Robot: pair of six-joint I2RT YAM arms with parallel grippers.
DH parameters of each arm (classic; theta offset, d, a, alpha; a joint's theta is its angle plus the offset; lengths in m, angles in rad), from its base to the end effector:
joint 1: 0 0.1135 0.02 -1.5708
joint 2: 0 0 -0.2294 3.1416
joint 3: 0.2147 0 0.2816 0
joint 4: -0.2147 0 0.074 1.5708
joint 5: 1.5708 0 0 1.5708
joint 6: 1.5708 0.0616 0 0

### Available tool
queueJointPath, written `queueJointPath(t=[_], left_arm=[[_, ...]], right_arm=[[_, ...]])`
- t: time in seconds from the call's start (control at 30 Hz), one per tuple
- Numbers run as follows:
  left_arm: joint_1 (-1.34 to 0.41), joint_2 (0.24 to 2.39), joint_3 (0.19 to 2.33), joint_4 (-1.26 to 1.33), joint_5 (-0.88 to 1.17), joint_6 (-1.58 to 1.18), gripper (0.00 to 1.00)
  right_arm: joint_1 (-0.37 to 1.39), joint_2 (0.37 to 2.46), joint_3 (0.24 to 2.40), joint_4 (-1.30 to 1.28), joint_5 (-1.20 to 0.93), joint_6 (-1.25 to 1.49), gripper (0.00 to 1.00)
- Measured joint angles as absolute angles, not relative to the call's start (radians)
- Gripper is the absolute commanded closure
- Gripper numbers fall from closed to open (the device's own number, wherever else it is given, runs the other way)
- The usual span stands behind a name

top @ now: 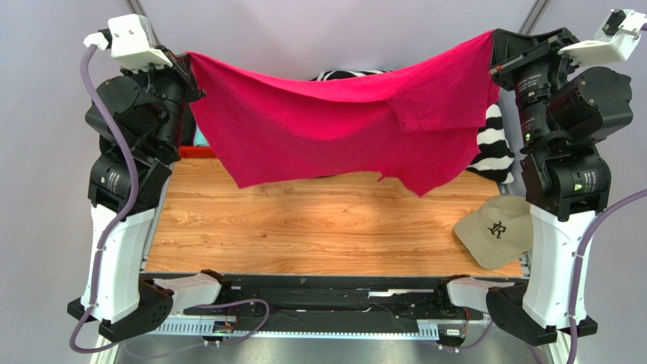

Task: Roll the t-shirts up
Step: Flatten out the T-shirt at the center of the board.

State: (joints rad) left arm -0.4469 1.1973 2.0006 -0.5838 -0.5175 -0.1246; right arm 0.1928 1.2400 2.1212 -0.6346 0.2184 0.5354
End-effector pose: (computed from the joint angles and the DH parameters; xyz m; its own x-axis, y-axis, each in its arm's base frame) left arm 0.2013 -0.0627 0.5945 0.2023 -0.2167 -0.9551 -0.0350 0.9730 -0.2282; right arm 0.2031 0.0261 0.6136 0.2158 0.5496 -0.8071 -0.1057 0.8348 0.5402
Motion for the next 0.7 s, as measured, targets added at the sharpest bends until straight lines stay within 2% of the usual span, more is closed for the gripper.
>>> queueJointPath(t=[0.2, 0.33, 0.6, 0.7], left_arm=[[-0.446, 1.225, 2.006, -0.558, -0.518, -0.120, 1.00], [-0.439, 1.325, 2.082, -0.496, -0.515, -0.103, 1.00], [-0.352, 1.658, 2.427, -0.436, -0.444, -0.108, 1.00], [-0.313, 1.739, 2.535, -0.429, -0.411, -0.120, 1.00]], right_arm=[[0.193, 1.271, 2.124, -0.603, 0.217, 0.535, 1.00], [0.193, 1.359, 2.172, -0.527, 0.211, 0.537, 1.00], [0.192, 1.670, 2.410, -0.389, 0.199, 0.559, 1.00], [0.192, 1.716, 2.473, -0.353, 0.202, 0.570, 1.00]])
